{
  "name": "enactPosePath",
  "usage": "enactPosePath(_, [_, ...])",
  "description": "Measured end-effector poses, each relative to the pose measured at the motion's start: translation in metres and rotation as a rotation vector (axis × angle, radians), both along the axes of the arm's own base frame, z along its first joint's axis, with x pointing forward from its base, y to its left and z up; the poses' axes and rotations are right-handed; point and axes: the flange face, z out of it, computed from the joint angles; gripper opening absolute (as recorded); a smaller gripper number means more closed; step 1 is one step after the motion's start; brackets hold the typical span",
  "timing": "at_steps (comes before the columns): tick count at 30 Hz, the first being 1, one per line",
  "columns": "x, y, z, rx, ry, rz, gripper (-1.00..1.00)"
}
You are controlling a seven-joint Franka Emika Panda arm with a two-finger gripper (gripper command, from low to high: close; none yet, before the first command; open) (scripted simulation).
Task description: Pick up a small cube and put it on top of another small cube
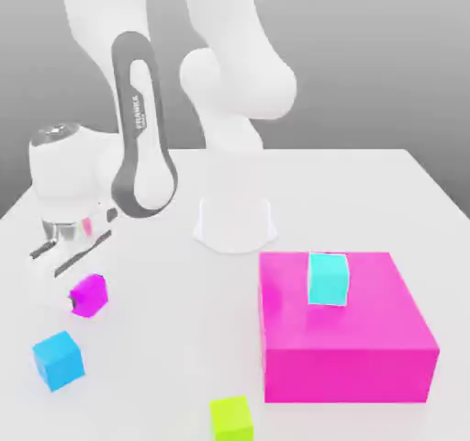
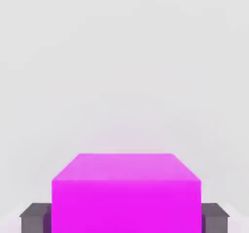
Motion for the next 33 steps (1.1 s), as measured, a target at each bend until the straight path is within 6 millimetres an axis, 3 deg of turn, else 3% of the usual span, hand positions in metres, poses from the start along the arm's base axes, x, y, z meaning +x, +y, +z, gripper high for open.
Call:
enactPosePath(3, [0.0,0.0,0.0,0.0,-0.001,0.0,-1.0])
enactPosePath(10, [0.0,0.0,0.054,0.001,-0.001,-0.001,-1.0])
enactPosePath(12, [0.013,-0.005,0.064,0.001,0.003,0.027,-1.0])
enactPosePath(14, [0.043,0.003,0.07,0.001,0.007,0.114,-1.0])
enactPosePath(18, [0.164,0.111,0.084,0.001,0.013,0.547,-1.0])
enactPosePath(21, [0.22,0.18,0.098,0.001,0.009,0.763,-1.0])
enactPosePath(23, [0.247,0.228,0.106,0.001,0.003,0.89,-1.0])
enactPosePath(24, [0.253,0.241,0.102,0.0,0.001,0.921,-1.0])
enactPosePath(27, [0.259,0.252,0.069,0.0,-0.001,0.947,-1.0])
enactPosePath(28, [0.259,0.253,0.056,0.0,-0.001,0.95,1.0])
enactPosePath(33, [0.259,0.253,0.056,0.0,-0.001,0.95,1.0])
